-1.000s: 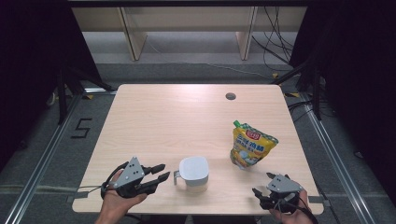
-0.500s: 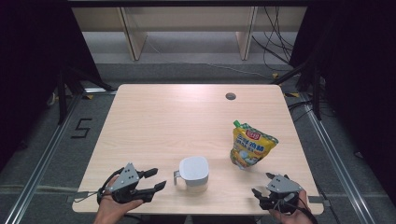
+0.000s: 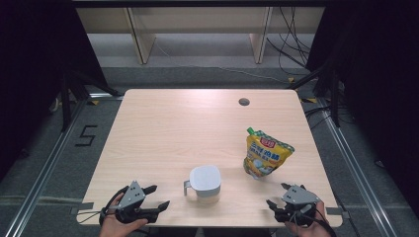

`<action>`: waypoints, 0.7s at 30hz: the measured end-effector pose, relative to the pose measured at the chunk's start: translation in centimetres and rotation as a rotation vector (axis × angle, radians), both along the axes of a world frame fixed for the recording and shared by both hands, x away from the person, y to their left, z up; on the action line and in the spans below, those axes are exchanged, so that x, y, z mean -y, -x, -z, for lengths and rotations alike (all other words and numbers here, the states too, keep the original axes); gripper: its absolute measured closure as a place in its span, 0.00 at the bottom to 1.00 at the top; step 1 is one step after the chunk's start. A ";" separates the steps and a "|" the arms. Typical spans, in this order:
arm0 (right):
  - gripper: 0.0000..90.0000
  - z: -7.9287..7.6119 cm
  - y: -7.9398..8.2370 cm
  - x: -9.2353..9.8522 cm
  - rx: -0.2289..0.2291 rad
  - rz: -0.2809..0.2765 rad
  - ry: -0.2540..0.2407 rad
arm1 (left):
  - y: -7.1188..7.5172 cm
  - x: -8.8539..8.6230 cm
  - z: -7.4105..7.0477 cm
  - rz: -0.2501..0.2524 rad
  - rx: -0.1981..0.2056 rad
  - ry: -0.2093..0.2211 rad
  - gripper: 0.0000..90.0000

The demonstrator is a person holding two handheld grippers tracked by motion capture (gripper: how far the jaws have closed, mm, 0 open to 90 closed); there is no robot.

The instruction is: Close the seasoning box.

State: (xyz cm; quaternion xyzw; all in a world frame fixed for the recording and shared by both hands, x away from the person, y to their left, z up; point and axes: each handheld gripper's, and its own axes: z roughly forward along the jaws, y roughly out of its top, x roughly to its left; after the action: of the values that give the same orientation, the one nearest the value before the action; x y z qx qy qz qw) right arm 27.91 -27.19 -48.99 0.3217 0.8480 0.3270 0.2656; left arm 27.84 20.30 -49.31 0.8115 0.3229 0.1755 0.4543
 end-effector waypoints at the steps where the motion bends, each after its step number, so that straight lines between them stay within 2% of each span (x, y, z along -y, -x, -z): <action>1: 0.30 0.0 0.0 0.0 0.000 0.001 -0.001 | 0.0 0.1 0.0 0.010 0.014 0.006 0.31; 2: 0.30 0.0 0.0 0.0 -0.001 0.001 -0.001 | -0.1 0.0 0.0 0.016 0.018 0.002 0.30; 3: 0.30 0.0 0.0 0.0 -0.003 0.003 -0.004 | 0.0 0.2 0.1 -0.005 0.003 0.016 0.29; 4: 0.30 0.0 0.0 0.0 -0.001 0.003 -0.003 | -0.1 0.2 0.1 0.000 -0.004 0.016 0.29; 5: 0.30 0.0 0.0 0.0 -0.003 0.003 -0.002 | -0.3 0.1 0.1 0.015 0.019 -0.011 0.28; 8: 0.30 0.0 0.0 0.1 -0.004 0.004 -0.001 | -0.2 0.1 0.2 0.001 0.003 0.008 0.28; 10: 0.30 0.0 0.0 0.1 -0.005 0.004 -0.005 | -0.4 0.0 0.2 0.007 0.013 -0.012 0.28; 12: 0.30 0.0 0.0 0.1 -0.006 0.005 -0.005 | -0.3 0.1 0.3 0.003 0.007 0.002 0.28; 13: 0.30 0.0 0.0 0.2 -0.007 0.007 -0.008 | -0.2 0.3 0.4 -0.008 -0.015 0.009 0.28; 15: 0.30 0.0 0.0 0.1 -0.009 0.009 -0.009 | -0.2 0.4 0.4 0.005 0.001 0.005 0.28; 16: 0.30 0.0 0.0 0.1 -0.009 0.009 -0.008 | -0.4 0.2 0.3 0.015 0.006 -0.024 0.28; 17: 0.30 0.0 0.0 0.2 -0.008 0.008 -0.006 | -0.4 0.2 0.3 0.019 0.002 -0.022 0.28; 21: 0.29 0.1 -0.1 0.2 -0.009 0.008 -0.003 | -0.5 0.2 0.7 -0.013 -0.023 -0.004 0.28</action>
State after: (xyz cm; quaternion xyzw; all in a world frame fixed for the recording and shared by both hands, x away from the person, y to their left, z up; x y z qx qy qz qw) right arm 28.02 -27.41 -49.06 0.3268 0.8474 0.3257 0.2626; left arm 28.38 20.06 -50.05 0.8123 0.3329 0.1696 0.4479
